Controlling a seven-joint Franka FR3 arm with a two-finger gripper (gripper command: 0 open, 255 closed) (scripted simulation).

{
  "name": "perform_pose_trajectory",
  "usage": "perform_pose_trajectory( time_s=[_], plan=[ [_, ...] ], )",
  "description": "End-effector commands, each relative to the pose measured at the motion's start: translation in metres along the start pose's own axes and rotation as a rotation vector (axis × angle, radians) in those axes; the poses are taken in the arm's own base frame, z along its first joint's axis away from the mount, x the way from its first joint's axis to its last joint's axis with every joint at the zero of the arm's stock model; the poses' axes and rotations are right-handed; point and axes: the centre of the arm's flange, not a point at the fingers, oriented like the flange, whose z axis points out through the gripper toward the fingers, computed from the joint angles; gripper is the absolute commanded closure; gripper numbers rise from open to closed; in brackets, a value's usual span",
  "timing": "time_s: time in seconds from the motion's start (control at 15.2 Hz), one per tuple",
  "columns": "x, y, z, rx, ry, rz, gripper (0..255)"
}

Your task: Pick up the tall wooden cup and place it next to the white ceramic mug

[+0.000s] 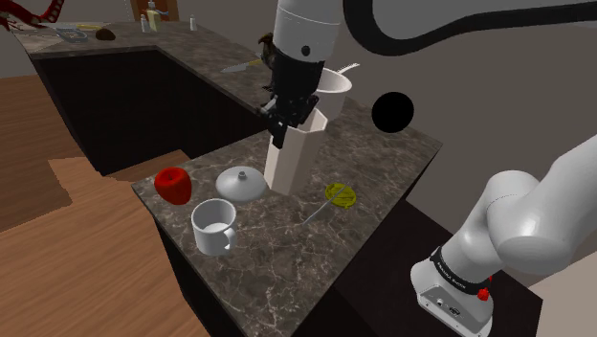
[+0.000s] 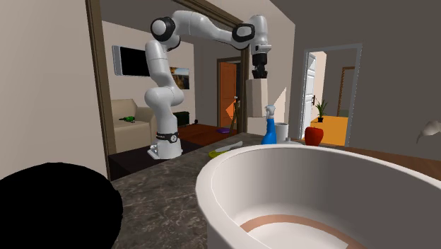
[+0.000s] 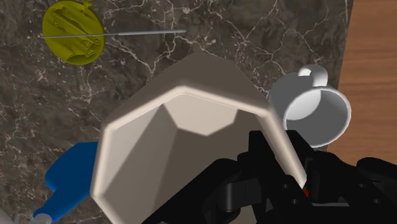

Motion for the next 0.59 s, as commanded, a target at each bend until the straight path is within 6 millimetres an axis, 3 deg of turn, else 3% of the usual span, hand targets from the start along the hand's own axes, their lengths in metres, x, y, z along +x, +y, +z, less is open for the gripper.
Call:
perform_pose_trajectory(
  time_s=[0.0,0.53],
  plan=[
    [-0.001,-0.001,0.011,0.0,0.001,0.0,255],
    [-0.004,-0.002,0.053,0.0,0.001,0.0,255]
  ],
)
